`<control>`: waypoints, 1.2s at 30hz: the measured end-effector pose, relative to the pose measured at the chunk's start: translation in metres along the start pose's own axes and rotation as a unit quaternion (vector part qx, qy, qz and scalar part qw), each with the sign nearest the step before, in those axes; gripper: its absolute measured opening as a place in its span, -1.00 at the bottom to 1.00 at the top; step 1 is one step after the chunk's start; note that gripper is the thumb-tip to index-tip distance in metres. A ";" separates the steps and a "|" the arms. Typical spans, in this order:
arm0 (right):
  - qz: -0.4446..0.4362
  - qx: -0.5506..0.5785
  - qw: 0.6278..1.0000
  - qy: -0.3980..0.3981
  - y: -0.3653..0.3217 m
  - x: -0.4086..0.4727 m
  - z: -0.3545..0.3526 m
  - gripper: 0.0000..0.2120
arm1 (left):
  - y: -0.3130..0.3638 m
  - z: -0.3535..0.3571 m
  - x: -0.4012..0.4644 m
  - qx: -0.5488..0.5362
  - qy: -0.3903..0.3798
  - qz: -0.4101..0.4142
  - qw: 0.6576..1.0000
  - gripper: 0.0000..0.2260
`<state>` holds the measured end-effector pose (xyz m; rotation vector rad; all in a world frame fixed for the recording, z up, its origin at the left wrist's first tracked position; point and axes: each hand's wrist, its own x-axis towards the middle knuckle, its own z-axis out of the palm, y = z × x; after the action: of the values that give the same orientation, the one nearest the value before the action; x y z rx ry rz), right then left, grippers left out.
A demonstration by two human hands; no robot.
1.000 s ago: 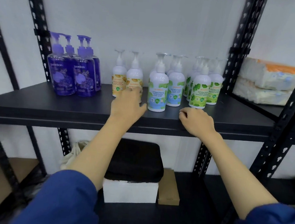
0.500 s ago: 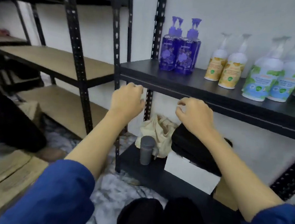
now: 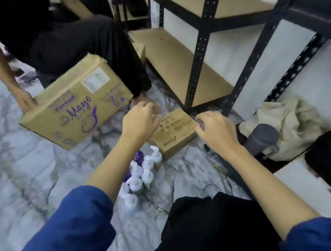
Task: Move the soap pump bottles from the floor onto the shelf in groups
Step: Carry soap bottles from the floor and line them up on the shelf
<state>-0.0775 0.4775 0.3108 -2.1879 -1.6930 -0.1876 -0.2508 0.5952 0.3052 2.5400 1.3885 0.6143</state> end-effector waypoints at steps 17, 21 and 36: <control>0.029 0.202 0.867 -0.455 0.000 -0.047 0.318 -0.32 | -0.115 0.218 -0.233 -0.228 0.024 -0.551 0.802 -0.44; 0.031 0.313 0.838 -0.445 -0.012 -0.065 0.356 -0.16 | -0.117 0.253 -0.228 -0.279 0.014 -0.584 0.763 -0.54; 0.028 0.295 0.905 -0.305 -0.015 -0.084 0.386 -0.43 | -0.139 0.302 -0.227 -0.215 -0.060 -0.611 0.759 -0.46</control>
<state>-0.1599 0.5451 -0.0703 -1.9010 -1.6556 0.9946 -0.3322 0.4930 -0.0755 0.8982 2.0868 0.3793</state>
